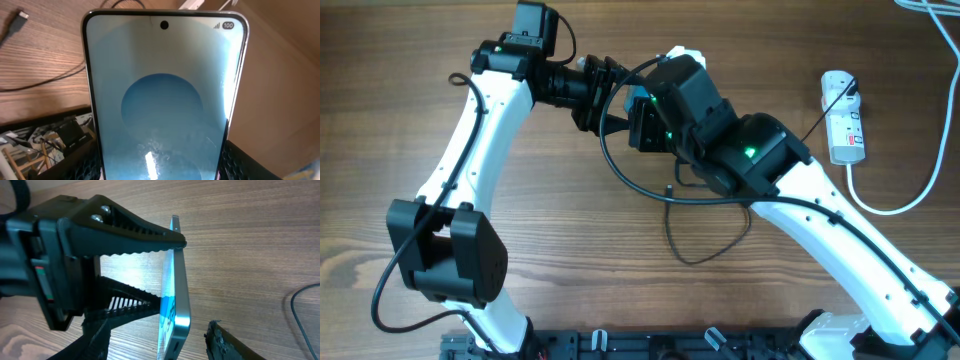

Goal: Plug charger to phone and switch on socket

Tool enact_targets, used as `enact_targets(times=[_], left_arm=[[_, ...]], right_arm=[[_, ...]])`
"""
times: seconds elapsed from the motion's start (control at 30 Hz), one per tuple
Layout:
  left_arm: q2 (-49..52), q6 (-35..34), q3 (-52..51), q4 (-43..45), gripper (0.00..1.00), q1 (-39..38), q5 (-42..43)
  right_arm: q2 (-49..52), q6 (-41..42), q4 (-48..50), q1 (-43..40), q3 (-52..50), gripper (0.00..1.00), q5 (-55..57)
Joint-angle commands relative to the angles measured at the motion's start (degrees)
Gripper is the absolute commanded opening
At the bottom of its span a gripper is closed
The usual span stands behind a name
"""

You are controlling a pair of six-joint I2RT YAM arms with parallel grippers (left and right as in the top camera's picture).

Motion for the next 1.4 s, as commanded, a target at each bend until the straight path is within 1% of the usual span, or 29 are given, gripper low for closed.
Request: enact_targets(times=[0.0, 0.23, 0.47, 0.83, 0.93, 1.0, 1.07, 1.13, 1.27, 1.37], left_arm=[[-1.7, -0.2, 1.5, 0.2, 0.63, 0.0, 4.3], [-1.7, -0.2, 1.5, 0.2, 0.64, -0.2, 5.3], [-1.7, -0.2, 1.5, 0.2, 0.64, -0.5, 5.3], [-1.7, -0.2, 1.5, 0.2, 0.64, -1.2, 5.7], [-1.7, -0.2, 1.5, 0.2, 0.64, -1.2, 5.7], [-1.7, -0.2, 1.5, 0.2, 0.64, -1.2, 5.7], [-1.7, -0.2, 1.5, 0.2, 0.64, -1.2, 5.7], [-1.7, -0.2, 1.5, 0.2, 0.64, -1.2, 5.7], [-1.7, -0.2, 1.5, 0.2, 0.64, -1.2, 5.7], [-1.7, -0.2, 1.5, 0.2, 0.64, -1.2, 6.0]], right_arm=[[1.2, 0.7, 0.4, 0.2, 1.0, 0.59, 1.9], [1.3, 1.8, 0.3, 0.2, 1.0, 0.58, 2.6], [1.3, 1.9, 0.4, 0.2, 1.0, 0.54, 3.2], [2.4, 2.1, 0.3, 0.2, 1.0, 0.54, 3.2], [2.4, 2.4, 0.5, 0.2, 1.0, 0.5, 3.3], [2.5, 2.4, 0.5, 0.2, 1.0, 0.49, 3.7], [2.5, 2.4, 0.5, 0.2, 1.0, 0.44, 3.8], [2.7, 2.7, 0.5, 0.2, 1.0, 0.42, 4.9], [2.9, 3.5, 0.3, 0.2, 1.0, 0.32, 5.4], [3.0, 3.7, 0.3, 0.2, 1.0, 0.32, 5.4]])
